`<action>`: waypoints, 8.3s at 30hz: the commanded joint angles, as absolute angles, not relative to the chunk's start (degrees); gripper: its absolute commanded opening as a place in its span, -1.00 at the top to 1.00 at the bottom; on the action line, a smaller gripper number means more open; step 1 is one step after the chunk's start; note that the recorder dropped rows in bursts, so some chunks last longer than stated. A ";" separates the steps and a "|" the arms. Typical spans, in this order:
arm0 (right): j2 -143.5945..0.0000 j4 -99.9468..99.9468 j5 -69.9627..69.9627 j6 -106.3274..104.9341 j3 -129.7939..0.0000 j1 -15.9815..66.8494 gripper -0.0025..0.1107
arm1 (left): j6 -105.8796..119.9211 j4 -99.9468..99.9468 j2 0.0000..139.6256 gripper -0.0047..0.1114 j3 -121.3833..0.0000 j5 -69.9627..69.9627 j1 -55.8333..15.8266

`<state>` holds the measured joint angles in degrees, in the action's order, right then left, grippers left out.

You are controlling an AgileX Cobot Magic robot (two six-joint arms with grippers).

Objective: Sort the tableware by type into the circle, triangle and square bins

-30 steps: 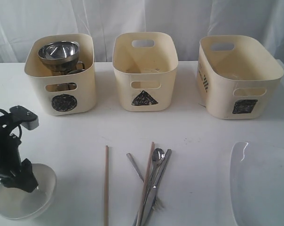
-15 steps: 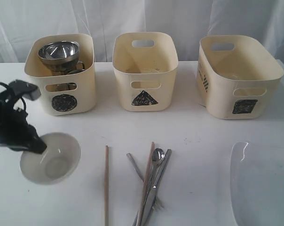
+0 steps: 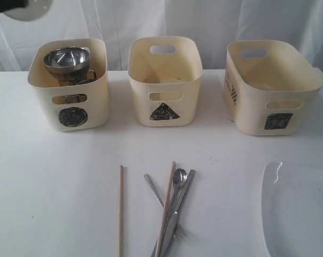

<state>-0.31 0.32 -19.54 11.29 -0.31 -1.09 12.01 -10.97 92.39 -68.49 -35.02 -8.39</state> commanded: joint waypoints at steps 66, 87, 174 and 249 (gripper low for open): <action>0.00 0.36 -19.29 11.22 0.00 -1.14 0.96 | 0.50 3.92 49.35 0.92 -64.33 12.86 -8.73; 0.00 0.36 -19.29 11.22 0.00 -1.14 0.96 | -6.66 -6.83 23.41 0.92 -26.07 39.98 -8.73; 0.00 0.36 -19.29 11.14 0.00 -1.14 0.96 | -2.81 -9.68 0.00 0.92 0.00 12.62 -1.87; -87.14 41.06 -36.21 -9.70 -61.16 25.48 0.96 | -2.75 -6.76 0.00 0.92 0.00 16.31 -1.87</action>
<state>-84.81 35.22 -29.88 -5.10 -60.92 19.93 -2.49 -6.52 0.25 -0.15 16.29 -1.51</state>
